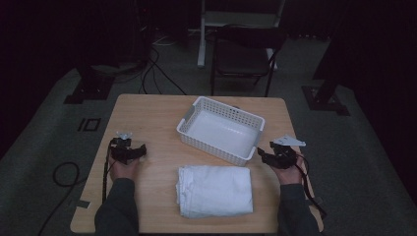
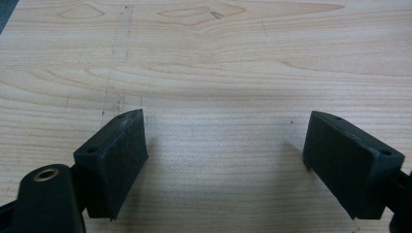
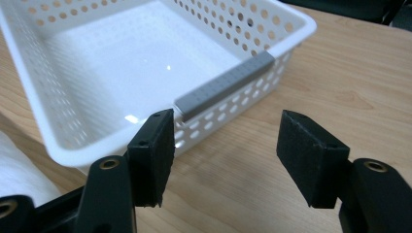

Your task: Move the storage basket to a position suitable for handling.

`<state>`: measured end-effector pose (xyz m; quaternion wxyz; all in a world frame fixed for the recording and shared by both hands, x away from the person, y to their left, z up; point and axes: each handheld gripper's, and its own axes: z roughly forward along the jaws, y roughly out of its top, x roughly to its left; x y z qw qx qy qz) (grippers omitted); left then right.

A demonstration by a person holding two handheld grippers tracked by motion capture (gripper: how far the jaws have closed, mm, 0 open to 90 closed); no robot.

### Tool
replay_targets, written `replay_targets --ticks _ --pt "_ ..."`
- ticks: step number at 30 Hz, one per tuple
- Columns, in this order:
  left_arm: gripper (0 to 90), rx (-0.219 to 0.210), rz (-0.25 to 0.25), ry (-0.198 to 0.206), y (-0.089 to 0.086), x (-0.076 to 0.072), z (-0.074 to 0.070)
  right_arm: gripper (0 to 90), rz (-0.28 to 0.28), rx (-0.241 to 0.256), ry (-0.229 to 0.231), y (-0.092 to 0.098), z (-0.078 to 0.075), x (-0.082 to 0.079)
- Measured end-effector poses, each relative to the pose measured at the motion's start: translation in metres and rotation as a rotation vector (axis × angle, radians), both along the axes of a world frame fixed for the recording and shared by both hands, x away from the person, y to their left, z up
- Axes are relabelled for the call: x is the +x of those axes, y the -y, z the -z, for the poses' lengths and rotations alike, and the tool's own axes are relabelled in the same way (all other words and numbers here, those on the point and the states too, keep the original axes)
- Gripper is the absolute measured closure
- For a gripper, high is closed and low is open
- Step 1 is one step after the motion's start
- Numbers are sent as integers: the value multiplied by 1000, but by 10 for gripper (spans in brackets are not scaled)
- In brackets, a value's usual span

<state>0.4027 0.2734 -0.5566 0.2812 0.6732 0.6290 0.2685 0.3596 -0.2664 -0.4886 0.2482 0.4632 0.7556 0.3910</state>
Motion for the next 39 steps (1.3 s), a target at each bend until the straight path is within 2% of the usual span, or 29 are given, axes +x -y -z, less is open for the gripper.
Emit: replay_targets --ticks 11,19,25,29,32,39 --pt "156 0 7 1 4 -5 0 394 7 32 -18 -20 -4 1" --pt "156 2 24 0 7 -9 0 392 8 21 -29 -33 0 3" --pt "163 0 40 2 9 -14 0 382 2 -24 -52 -44 4 7" --pt "257 -1 74 17 14 -25 -1 387 19 -12 -64 -44 4 9" --pt "366 -4 107 31 17 -33 0 392 25 -10 -63 -44 5 10" --pt "418 -5 104 35 20 -37 -1 437 30 -13 -61 -43 5 16"
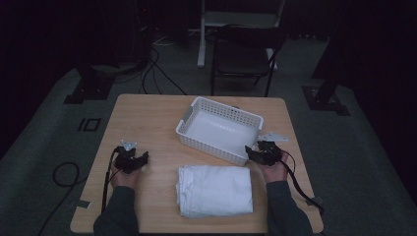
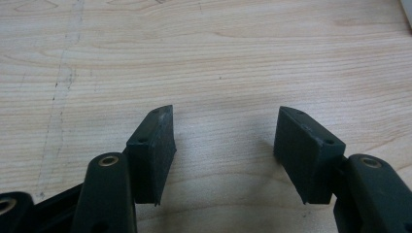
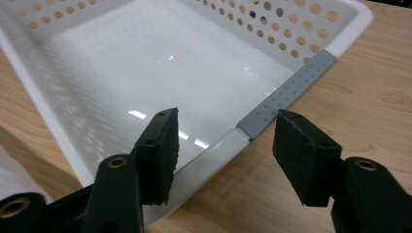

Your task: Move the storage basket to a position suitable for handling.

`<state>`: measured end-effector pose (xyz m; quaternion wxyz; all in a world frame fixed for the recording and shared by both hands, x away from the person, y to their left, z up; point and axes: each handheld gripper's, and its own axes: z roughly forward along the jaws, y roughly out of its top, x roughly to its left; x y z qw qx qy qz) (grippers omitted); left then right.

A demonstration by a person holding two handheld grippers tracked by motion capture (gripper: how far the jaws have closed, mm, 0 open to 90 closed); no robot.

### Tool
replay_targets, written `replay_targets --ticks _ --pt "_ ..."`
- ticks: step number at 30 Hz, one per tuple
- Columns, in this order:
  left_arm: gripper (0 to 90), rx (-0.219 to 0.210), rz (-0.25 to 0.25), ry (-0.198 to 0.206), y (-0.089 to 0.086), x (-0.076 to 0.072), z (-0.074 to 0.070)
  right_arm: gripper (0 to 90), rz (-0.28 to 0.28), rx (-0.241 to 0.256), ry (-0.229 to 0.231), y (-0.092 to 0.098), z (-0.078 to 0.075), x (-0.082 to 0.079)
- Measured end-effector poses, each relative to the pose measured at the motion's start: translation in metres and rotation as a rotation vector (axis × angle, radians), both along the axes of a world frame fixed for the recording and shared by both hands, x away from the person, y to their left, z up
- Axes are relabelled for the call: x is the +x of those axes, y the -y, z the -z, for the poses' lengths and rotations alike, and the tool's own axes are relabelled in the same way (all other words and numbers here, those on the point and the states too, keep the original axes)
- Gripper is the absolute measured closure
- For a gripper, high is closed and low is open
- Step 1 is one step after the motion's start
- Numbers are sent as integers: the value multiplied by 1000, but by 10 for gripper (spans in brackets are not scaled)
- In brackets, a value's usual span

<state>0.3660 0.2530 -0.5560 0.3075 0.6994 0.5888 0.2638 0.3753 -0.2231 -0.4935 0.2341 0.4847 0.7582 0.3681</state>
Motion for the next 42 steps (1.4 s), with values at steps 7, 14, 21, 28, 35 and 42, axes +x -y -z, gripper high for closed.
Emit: replay_targets --ticks 7,14,21,28,35,42 --pt "468 -18 -14 -6 7 -3 -1 494 6 2 2 0 0 7" --pt "517 -131 26 2 10 -2 -7 537 3 20 2 0 1 9" --pt "480 -180 84 55 20 -5 -30 567 -6 32 -2 1 1 11" --pt "474 -210 162 106 45 -3 -58 590 -12 7 1 -5 0 12" --pt "489 -176 209 103 72 5 -69 594 -20 5 -3 -6 0 12" --pt "575 -131 203 58 84 14 -63 617 -28 22 -9 -7 0 15"
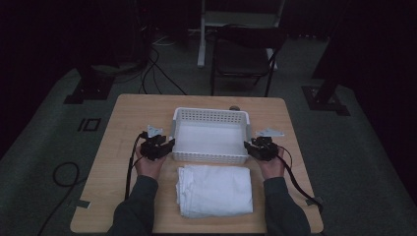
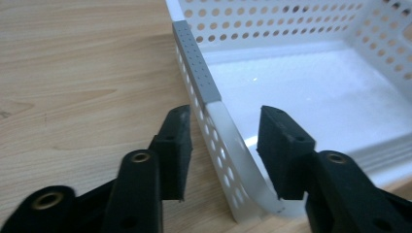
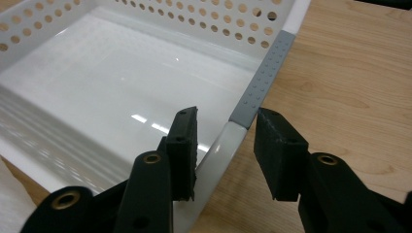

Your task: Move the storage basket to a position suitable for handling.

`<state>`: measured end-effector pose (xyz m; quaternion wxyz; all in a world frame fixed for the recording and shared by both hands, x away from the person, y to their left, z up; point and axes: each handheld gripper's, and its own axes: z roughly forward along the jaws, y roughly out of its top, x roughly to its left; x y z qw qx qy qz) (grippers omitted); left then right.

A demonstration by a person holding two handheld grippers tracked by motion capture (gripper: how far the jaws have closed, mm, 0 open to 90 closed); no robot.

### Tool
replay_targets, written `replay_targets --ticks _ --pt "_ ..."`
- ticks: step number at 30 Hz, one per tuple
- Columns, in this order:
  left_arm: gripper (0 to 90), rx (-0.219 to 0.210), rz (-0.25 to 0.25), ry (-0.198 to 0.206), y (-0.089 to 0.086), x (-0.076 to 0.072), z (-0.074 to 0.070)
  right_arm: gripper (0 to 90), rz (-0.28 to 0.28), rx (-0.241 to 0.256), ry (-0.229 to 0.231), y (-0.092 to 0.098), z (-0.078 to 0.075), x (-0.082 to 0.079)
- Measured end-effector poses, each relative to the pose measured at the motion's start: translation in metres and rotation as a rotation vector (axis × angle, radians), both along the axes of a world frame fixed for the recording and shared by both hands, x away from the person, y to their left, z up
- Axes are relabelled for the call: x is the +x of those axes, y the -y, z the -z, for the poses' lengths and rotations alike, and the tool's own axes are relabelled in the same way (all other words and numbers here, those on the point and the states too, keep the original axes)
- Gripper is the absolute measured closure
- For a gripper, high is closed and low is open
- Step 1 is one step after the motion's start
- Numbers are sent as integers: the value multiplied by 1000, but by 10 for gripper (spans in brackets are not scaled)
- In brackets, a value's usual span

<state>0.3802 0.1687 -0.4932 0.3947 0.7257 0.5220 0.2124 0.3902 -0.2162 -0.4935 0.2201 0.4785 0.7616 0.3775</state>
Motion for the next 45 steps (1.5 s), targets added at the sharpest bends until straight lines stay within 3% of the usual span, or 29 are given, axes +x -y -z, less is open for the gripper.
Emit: replay_targets --ticks 3,14,25,38,40,45 --pt "640 17 -3 -7 2 0 2 636 -6 2 -2 -1 0 1" --pt "665 53 -30 -2 -3 6 1 636 -16 38 -13 -7 0 7" --pt "688 44 -80 -13 -13 22 0 633 -19 47 -15 -21 0 21" --pt "689 50 -84 -19 -15 28 -1 631 -26 80 -25 -22 1 28" --pt "684 47 -84 -20 -16 28 -1 628 -30 81 -27 -21 0 29" --pt "521 53 -114 22 -17 17 -5 597 -18 52 1 -18 -7 22"
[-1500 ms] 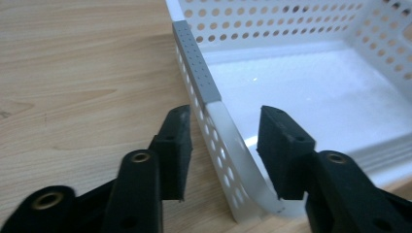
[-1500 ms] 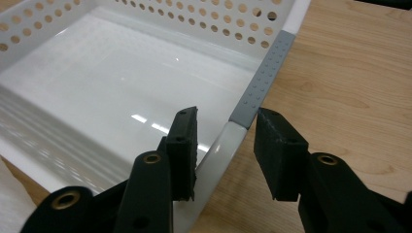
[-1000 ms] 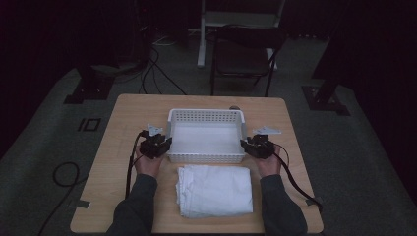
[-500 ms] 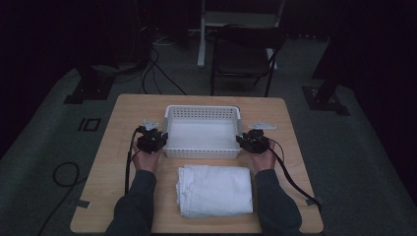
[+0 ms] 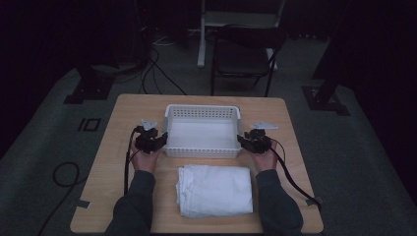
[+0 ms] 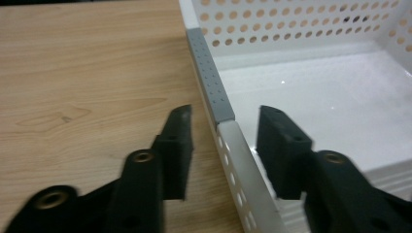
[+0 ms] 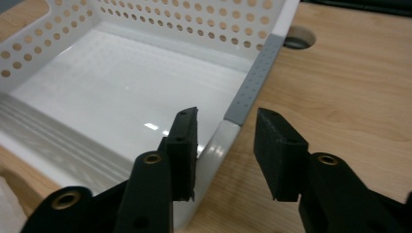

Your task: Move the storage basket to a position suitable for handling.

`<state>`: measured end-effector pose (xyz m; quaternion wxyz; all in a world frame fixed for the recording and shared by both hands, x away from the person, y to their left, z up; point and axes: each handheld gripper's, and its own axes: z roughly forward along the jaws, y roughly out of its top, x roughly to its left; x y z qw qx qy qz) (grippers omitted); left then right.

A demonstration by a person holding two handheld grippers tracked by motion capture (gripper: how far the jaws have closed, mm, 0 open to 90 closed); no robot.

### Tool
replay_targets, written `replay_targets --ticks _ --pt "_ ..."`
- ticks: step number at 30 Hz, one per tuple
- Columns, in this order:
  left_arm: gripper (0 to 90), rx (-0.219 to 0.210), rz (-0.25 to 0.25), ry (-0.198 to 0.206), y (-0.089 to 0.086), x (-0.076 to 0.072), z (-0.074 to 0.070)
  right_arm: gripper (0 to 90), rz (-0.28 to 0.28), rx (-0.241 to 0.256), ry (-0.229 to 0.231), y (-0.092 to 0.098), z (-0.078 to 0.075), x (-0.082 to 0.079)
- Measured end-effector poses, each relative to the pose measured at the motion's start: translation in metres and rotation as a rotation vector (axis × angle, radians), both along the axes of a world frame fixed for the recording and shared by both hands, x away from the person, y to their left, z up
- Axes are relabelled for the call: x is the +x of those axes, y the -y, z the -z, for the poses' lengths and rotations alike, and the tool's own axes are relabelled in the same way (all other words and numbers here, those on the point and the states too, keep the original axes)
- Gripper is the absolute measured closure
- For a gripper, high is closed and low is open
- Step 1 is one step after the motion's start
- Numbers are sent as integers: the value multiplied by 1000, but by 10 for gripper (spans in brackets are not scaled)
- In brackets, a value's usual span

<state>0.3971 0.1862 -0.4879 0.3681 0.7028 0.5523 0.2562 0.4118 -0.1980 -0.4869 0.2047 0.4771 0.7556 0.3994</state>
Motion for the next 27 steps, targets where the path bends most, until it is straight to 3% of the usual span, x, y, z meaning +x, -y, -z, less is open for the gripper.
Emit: replay_targets --ticks 4,6,8,15,27 --pt "463 4 20 20 -1 -15 -7 550 4 -32 31 5 -8 -11" --pt "446 6 24 25 -2 -19 -8 547 11 -30 31 10 -11 -18" --pt "435 5 49 39 1 -32 -13 545 2 -19 22 15 -12 -25" --pt "429 -13 105 59 14 -60 -19 474 -71 -18 18 17 -9 -56" --pt "441 -26 259 50 49 -117 -7 456 -206 -48 55 7 -6 -120"
